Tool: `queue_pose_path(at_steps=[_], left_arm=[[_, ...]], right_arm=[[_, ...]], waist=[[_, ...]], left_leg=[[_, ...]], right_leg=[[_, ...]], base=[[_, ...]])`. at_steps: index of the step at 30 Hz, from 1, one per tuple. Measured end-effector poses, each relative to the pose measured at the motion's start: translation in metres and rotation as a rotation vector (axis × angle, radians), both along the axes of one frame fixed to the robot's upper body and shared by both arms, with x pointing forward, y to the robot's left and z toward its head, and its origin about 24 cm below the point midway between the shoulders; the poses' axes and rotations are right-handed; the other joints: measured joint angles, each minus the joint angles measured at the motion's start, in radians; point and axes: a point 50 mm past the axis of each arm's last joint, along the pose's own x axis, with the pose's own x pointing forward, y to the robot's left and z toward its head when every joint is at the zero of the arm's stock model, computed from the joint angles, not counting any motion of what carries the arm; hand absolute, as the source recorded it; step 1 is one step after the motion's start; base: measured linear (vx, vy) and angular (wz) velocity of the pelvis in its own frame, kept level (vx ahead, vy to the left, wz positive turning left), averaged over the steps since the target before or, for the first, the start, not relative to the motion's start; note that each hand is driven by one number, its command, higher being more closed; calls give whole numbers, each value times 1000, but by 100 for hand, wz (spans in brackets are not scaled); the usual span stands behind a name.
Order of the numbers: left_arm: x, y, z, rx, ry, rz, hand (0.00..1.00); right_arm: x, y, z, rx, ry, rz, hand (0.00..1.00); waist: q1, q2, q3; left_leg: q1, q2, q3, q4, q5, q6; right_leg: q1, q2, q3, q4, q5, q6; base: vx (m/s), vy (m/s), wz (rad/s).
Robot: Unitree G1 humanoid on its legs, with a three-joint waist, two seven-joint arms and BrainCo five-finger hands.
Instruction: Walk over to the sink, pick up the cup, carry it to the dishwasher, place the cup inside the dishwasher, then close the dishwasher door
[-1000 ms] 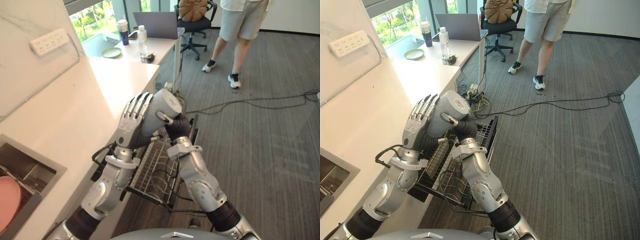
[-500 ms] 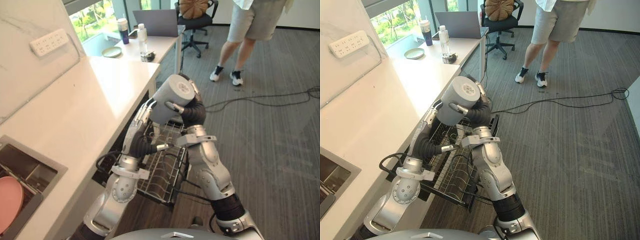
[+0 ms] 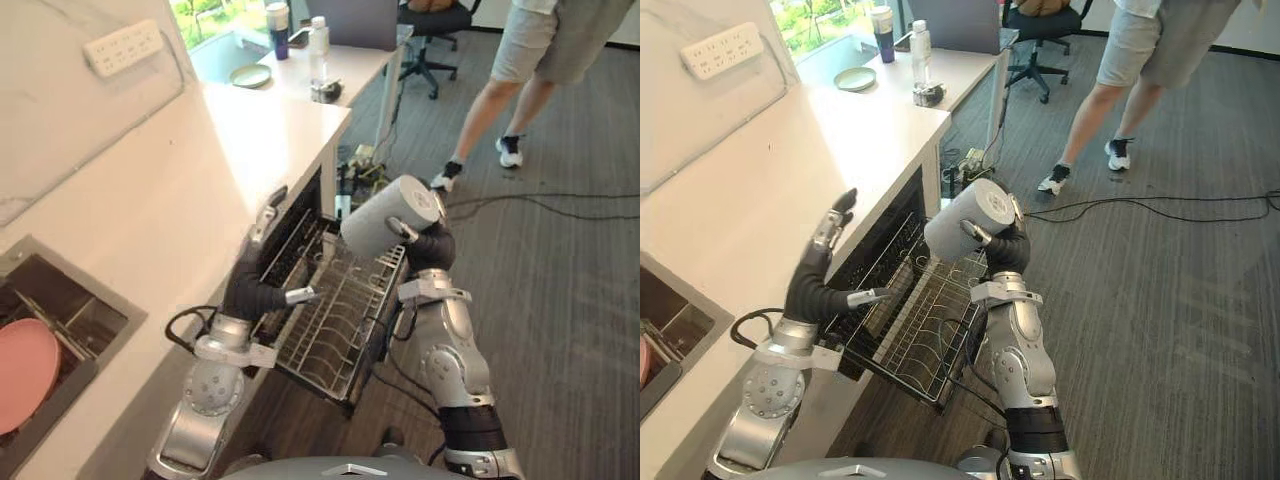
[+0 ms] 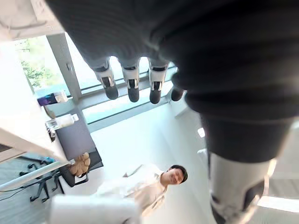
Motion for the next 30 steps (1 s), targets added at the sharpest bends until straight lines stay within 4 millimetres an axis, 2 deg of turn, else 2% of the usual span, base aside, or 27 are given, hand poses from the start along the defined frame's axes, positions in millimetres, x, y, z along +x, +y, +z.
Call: queue_pose_path(at_steps=[2,4,8,12,18,21,26,30], left_arm=[[-4,7,4,-51,-2,-26,0],[-4,13,0,-112,48,-52,0],[-7,24,-23,-169,235,-81,0],[-13,39,-51,-163,384,-32,0],[-25,57,-79,-176,518,81,0],[-28,66,-98,-192,596,154,0],[-30,72,-109,-221,616,217,0],[-26,72,-109,-240,580,208,0]], right_arm=[[3,-5,-15,-4,58,-7,100],[4,-9,-27,-30,104,-13,100],[5,-20,-55,-89,206,-20,100],[5,-37,-77,-166,302,-28,100],[12,-56,-88,-251,365,-28,100],[21,-64,-90,-299,393,-28,100],[28,-75,-94,-337,433,-46,100],[42,-87,-81,-442,425,-69,100]], waist=[[11,-1,0],[17,-1,2],[29,-7,22],[53,-8,26],[85,-4,33],[94,4,60],[124,28,77],[134,57,95]], left_leg=[[-7,0,-14,0,2,1],[-17,-3,-34,0,5,4],[-26,-11,-87,-1,11,8],[-57,-13,-135,-1,28,9],[-96,-17,-196,-1,50,11],[-110,-16,-228,-1,62,13],[-150,-21,-256,-3,81,20],[-187,-31,-272,-7,102,27]], right_leg=[[3,-1,-14,0,0,0],[9,-4,-33,0,-2,3],[37,-14,-82,11,-21,9],[36,-14,-125,14,-25,9],[37,-15,-181,25,-33,7],[35,-22,-210,63,-55,5],[5,-37,-235,103,-78,0],[-44,-65,-237,169,-97,3]], base=[[12,2,25],[7,6,30],[-9,7,37],[-4,0,33],[-20,-5,30],[-56,-1,32],[-78,15,23],[-55,10,10]])
